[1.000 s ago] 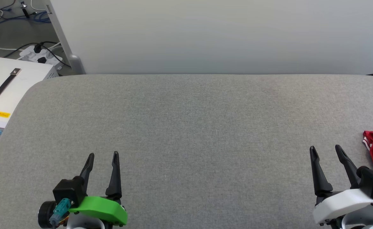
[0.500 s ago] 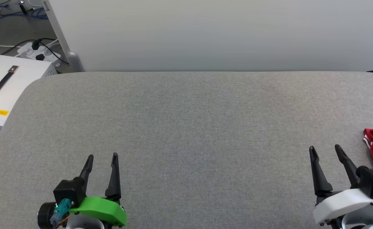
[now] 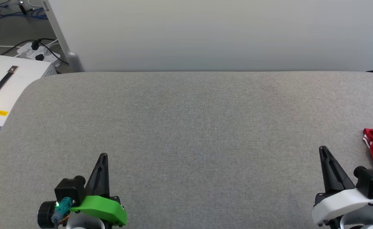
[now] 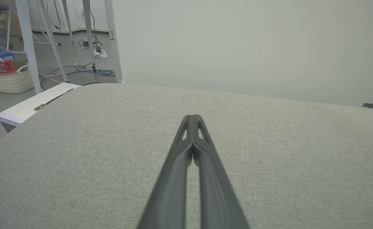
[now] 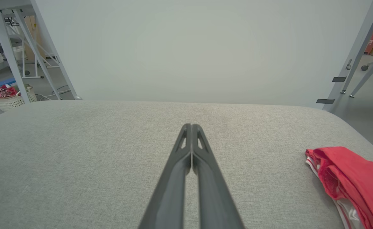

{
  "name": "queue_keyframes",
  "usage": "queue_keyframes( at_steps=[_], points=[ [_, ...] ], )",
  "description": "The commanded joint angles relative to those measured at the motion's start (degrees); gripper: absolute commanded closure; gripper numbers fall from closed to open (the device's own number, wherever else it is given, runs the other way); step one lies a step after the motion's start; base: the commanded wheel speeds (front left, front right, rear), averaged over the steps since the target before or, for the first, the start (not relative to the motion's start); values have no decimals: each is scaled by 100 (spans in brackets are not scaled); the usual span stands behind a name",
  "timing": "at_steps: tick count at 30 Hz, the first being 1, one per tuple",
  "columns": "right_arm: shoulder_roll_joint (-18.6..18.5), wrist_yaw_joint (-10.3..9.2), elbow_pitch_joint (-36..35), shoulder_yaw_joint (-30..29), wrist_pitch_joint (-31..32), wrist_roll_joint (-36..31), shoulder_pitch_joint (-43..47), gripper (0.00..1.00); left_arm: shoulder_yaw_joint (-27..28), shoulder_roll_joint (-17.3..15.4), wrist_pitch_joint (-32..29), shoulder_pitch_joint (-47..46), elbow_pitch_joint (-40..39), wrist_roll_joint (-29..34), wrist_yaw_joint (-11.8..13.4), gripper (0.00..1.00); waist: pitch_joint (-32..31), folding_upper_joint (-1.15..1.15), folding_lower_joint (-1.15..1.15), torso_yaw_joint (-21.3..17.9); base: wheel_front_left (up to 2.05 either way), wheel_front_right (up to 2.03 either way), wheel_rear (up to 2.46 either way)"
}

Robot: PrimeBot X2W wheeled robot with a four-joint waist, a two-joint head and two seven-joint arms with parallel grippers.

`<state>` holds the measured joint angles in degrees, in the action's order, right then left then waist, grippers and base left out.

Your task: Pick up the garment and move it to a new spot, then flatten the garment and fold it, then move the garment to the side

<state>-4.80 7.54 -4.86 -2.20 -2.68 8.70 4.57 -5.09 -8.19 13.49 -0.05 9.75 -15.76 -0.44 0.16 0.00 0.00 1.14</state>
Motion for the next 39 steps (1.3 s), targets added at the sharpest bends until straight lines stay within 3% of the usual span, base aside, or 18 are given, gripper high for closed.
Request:
queue_keyframes(
  at_steps=[1, 39],
  points=[
    [4, -1, 30, 6, 27, -55, -47, 100, 34, 40, -41, 1, -52, 86, 5, 100, 0, 0, 0, -2, 0, 0, 0],
    [68, -2, 187, 79, 109, -335, -188, 100, 197, 208, -490, 2, -369, 598, 18, 100, -6, 0, 0, -40, 0, 0, 0]
  ],
)
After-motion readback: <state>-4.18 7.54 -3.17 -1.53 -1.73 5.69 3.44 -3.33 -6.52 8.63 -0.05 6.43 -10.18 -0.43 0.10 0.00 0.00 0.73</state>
